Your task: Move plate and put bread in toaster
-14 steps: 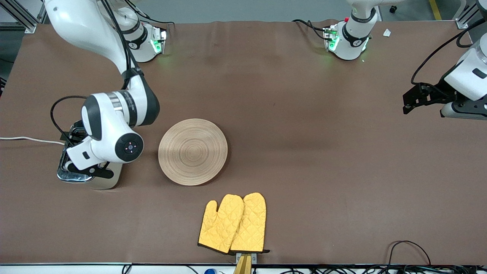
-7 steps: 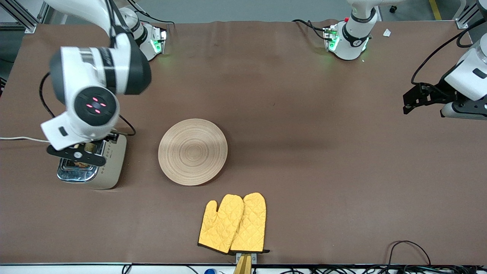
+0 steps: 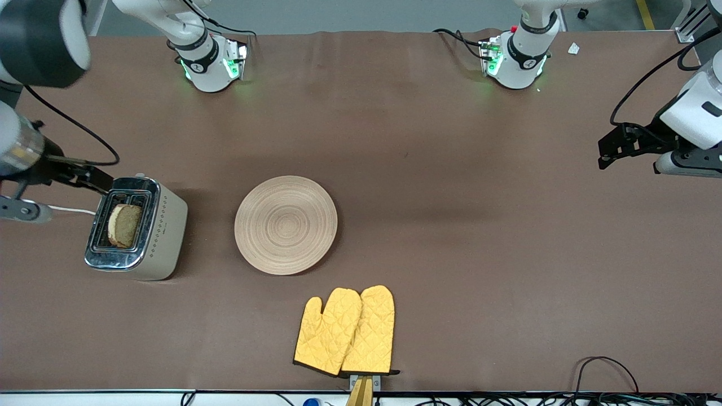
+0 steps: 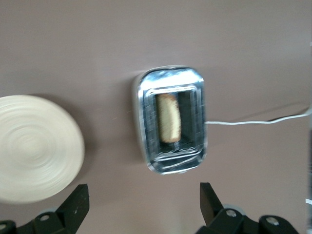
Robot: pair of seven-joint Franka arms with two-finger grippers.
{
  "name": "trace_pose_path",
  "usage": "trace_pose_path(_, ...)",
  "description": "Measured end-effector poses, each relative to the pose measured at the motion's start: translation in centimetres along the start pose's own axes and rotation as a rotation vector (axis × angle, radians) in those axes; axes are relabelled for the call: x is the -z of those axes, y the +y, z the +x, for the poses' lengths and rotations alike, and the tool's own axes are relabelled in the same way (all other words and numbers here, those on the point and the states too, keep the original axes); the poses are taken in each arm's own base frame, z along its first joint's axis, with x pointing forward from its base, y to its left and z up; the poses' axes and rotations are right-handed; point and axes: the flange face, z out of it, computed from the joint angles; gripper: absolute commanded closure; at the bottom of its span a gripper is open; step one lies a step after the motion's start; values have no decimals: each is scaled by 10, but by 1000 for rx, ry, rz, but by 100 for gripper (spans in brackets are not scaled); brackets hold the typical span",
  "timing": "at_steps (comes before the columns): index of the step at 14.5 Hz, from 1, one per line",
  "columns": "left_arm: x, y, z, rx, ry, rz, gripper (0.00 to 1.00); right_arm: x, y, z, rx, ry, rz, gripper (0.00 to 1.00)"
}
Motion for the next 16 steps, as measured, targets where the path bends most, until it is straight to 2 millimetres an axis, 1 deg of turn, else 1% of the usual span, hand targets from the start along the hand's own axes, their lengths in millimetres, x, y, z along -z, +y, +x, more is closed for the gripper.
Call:
trace_pose_path(2, 0, -1, 0, 2, 0, 0, 0, 5, 13, -8, 21, 10, 52, 0)
trace_pose_path(3, 0, -2, 0, 3, 0, 0, 0, 4, 18, -12, 38, 20, 61, 0)
trace_pose_path(7, 0, -5, 0, 9, -1, 1, 0, -11, 44, -29, 100, 50, 74, 0)
trace_pose_path(10, 0, -5, 0, 8, -1, 1, 0, -18, 78, -37, 156, 52, 92, 0)
trace_pose_path(12, -1, -4, 0, 7, -1, 1, 0, -19, 101, -39, 173, 54, 100, 0)
trace_pose_path(13, 0, -4, 0, 6, -1, 1, 0, -19, 109, -39, 178, 55, 102, 0)
trace_pose_path(14, -1, -3, 0, 6, -1, 1, 0, -20, 114, -39, 184, 55, 103, 0)
trace_pose_path(16, -1, -4, 0, 7, 0, 1, 0, -22, 117, -38, 192, 52, 105, 0)
